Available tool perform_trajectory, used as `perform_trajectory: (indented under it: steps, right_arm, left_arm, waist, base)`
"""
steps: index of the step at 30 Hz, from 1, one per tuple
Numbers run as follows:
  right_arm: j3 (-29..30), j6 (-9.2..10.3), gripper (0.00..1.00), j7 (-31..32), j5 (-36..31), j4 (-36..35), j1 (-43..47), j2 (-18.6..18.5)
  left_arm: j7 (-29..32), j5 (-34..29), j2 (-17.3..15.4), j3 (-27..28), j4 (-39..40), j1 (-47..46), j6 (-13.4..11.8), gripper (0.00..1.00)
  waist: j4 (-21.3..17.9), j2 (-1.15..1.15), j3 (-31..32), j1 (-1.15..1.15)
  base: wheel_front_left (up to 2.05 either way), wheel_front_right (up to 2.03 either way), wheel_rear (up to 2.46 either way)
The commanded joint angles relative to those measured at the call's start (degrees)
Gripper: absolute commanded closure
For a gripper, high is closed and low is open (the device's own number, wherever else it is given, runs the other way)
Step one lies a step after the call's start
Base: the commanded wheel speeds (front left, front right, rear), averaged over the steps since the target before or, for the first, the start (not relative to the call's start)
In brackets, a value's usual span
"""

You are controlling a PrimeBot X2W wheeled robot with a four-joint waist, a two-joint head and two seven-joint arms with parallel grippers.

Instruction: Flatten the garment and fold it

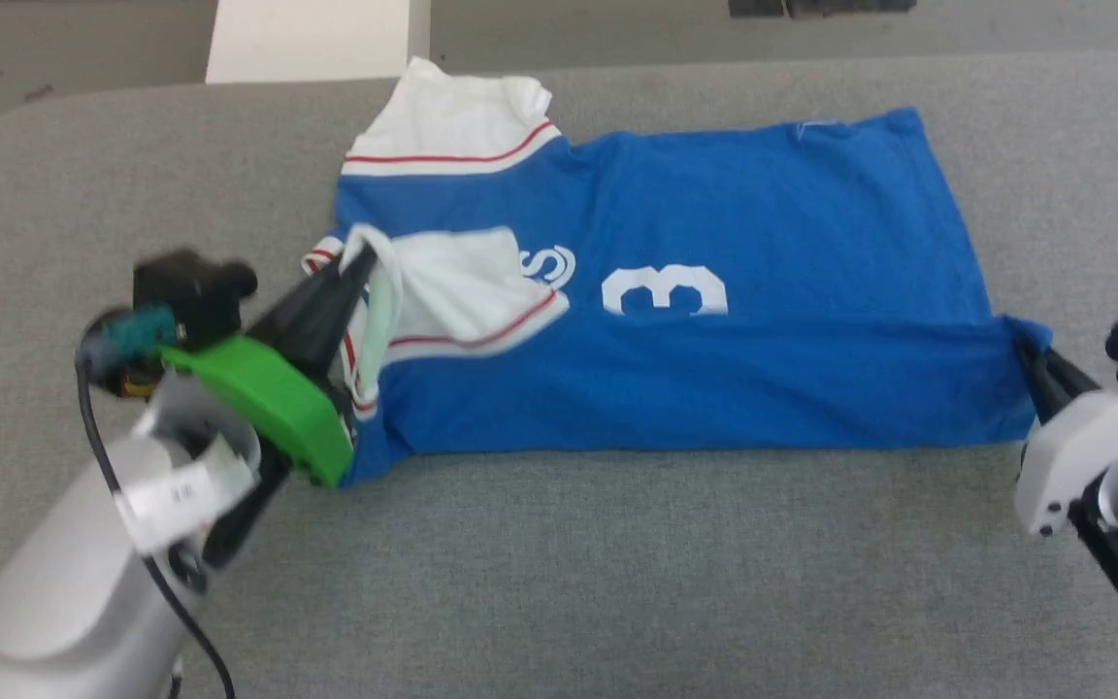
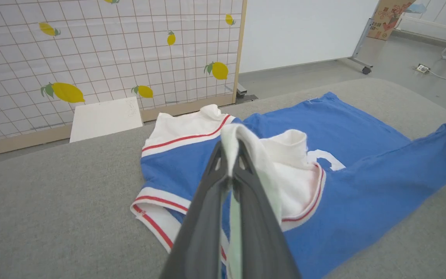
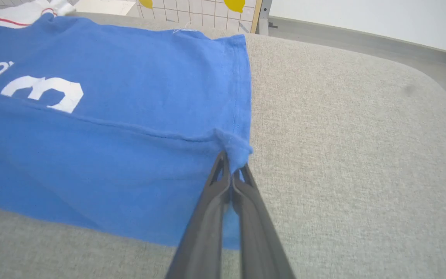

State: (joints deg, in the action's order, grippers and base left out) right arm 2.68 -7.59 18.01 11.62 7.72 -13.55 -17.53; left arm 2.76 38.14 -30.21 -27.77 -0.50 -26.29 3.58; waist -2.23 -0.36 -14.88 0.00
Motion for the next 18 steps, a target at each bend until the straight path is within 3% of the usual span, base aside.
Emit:
perform_trajectory:
  steps: [1, 7, 11, 18]
  right_arm:
    - [-0.46, 0.10, 1.00, 0.96, 0.45, 0.74, -1.98, -0.43]
    - [-2.25, 0.10, 1.00, 6.80, 1.84, 4.21, -8.16, -1.74]
    - [-3.43, 0.10, 1.00, 11.81, 3.55, 6.03, -10.67, -1.85]
    - [-5.77, 0.10, 1.00, 19.91, 6.64, 7.76, -13.95, -2.74]
  left_arm:
    - [1.08, 0.97, -0.21, 0.11, -1.51, -2.75, 0.82, 1.00]
    - [8.93, 5.90, -0.34, -0.66, -11.14, -11.09, 2.80, 1.00]
    - [17.85, 11.19, -0.45, -1.26, -17.49, -13.15, 3.09, 1.00]
    - [33.29, 18.02, -1.14, -2.12, -22.32, -13.03, -0.25, 1.00]
  waist:
    - [-0.57, 0.36, -3.18, 0.00]
    - [-1.23, 0.36, -7.59, 0.00]
    - [-1.90, 0.36, -9.43, 0.00]
    - [-2.41, 0.36, -11.36, 0.00]
  base:
    - [0.00, 0.00, 0.00]
    - [0.00, 0.00, 0.00]
    - [0.00, 0.00, 0.00]
    - [0.00, 0.00, 0.00]
